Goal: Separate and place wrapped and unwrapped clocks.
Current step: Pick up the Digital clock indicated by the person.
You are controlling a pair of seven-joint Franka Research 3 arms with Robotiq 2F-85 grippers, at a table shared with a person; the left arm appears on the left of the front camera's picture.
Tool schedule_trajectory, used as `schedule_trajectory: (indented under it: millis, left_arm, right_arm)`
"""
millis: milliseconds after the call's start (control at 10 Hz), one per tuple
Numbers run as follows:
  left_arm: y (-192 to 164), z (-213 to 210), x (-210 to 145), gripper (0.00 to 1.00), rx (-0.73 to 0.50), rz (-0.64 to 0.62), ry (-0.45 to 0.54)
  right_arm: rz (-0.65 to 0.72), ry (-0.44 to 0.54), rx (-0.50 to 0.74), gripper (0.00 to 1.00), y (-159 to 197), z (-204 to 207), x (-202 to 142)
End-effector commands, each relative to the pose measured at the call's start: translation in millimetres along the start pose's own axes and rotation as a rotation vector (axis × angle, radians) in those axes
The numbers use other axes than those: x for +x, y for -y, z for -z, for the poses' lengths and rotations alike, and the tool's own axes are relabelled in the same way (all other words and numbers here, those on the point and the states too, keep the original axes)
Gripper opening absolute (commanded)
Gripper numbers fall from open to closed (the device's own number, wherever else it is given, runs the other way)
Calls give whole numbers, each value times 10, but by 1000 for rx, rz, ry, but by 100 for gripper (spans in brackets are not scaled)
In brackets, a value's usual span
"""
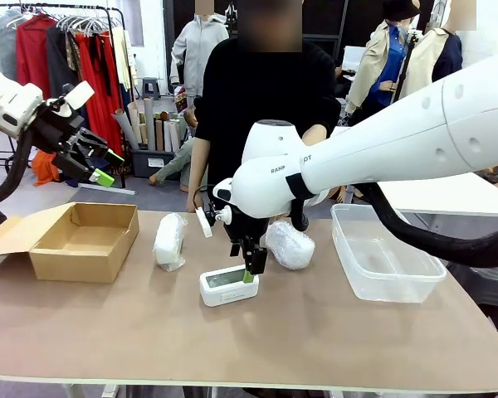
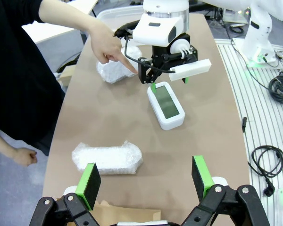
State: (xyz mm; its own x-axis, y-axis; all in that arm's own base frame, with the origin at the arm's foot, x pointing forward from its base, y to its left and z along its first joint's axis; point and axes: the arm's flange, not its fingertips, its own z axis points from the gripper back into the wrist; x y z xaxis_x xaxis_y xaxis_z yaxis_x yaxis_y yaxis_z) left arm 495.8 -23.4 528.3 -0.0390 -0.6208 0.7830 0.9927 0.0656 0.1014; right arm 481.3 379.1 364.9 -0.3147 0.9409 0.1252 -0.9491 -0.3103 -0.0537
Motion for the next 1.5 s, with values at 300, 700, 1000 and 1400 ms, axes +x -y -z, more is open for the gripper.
schedule_trajectory:
  millis: [300,700,1000,1400]
  left_arm:
    - [0,-8,7,100,1,1,1]
    - [0,-8,7,100,1,1,1]
    - [0,-8,7,100,1,1,1]
    - [0,-8,7,100,1,1,1]
  right_arm:
    - [-14,-49,-47,100,131,160,119]
    - [-8,-26,-40,100,218,298,164]
    - [-7,-23,-25,100,226,355,169]
    - [-11,-14,4,100,216,465,173]
